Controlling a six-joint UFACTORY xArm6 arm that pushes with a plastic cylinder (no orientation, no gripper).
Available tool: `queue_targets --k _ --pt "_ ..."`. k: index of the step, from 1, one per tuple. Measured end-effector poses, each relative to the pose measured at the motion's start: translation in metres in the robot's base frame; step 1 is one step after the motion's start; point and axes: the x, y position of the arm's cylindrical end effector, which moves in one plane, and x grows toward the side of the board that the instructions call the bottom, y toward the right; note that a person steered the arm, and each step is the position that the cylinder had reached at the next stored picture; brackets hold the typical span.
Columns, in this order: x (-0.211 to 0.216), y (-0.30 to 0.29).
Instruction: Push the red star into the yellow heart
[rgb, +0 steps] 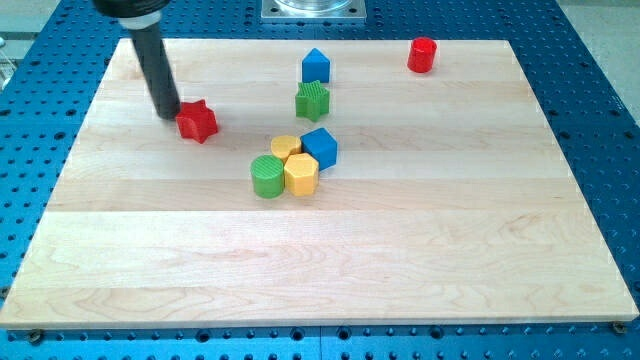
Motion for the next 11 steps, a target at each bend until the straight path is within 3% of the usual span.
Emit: queue_targets --k 2,3,4,5,8,9,11 --pt "-0.001 0.085" --pt "0.0 0.018" --pt "0.033 0.055" --pt "0.019 0.107" --pt "0.017 0.134" --pt "-0.022 0.111" --pt "-0.083 0.201"
